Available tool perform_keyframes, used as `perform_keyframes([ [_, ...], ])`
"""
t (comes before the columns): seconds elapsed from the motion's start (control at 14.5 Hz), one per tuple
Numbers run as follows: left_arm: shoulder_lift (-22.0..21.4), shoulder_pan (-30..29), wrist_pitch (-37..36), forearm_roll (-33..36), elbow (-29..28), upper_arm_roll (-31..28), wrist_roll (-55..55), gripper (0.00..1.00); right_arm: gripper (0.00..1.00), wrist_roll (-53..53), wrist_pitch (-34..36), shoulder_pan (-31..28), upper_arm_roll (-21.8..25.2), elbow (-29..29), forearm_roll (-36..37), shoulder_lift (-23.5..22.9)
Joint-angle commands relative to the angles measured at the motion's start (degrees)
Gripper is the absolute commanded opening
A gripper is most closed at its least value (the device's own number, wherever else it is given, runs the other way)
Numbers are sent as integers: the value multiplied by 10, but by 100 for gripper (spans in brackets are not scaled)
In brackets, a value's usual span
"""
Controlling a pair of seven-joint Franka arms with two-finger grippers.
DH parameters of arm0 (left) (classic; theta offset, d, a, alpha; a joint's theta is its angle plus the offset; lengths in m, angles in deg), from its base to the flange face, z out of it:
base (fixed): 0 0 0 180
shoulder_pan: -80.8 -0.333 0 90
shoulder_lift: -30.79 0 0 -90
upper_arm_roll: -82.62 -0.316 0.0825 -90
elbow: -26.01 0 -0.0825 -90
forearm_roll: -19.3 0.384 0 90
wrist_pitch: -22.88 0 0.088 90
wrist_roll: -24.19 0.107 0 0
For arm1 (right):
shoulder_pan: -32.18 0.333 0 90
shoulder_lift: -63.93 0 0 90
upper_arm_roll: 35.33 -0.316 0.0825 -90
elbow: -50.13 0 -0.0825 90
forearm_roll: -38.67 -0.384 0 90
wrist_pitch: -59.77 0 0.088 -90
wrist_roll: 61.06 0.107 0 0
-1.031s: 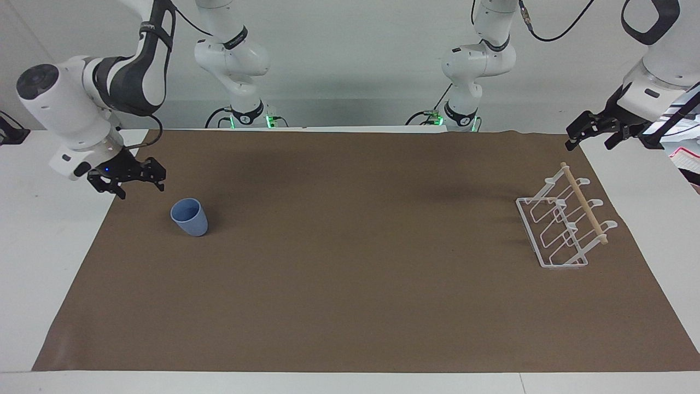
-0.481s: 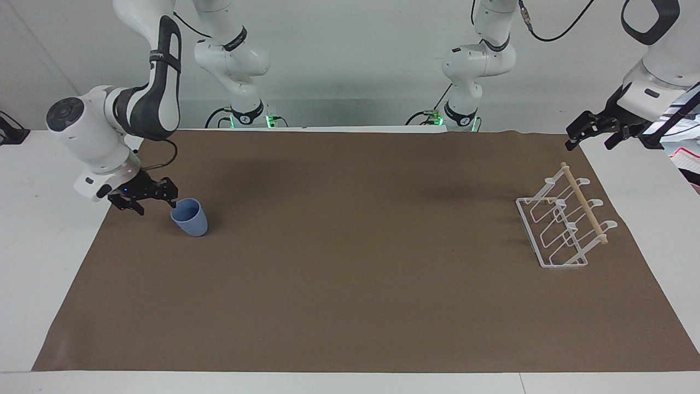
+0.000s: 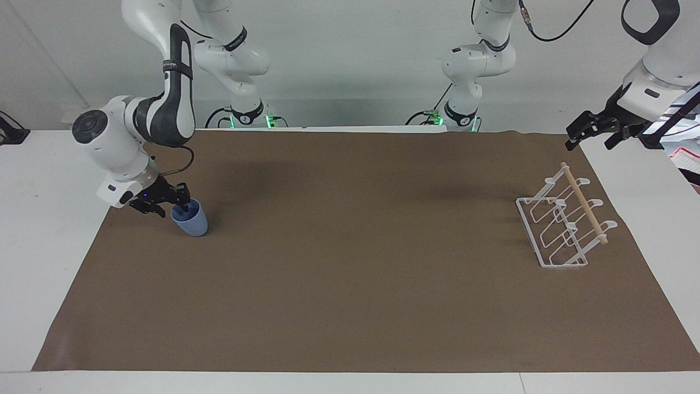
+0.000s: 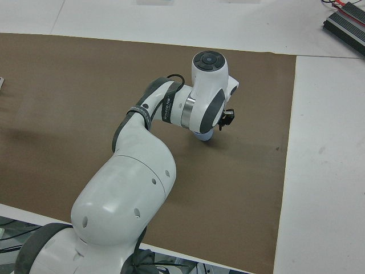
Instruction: Hang cup on cup holder
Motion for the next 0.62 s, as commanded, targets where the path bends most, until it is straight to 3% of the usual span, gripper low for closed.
perform_keyframes([
  [0.0, -16, -8, -4, -3, -17, 5, 0, 100, 21, 0, -13, -4, -2, -11, -8, 2],
  [0.21, -17, -9, -10, -3, -17, 4, -1, 100, 1, 0, -13, -4, -2, -11, -8, 2],
  [0.41, -16, -9, -5, -2, -13, 2, -19, 100, 0, -3, 6, -3, -3, 5, -8, -1],
  [0.55, -17, -3, -1, -1, -16, 3, -96, 100, 0, 3, 62, 5, -8, 53, -8, -2],
])
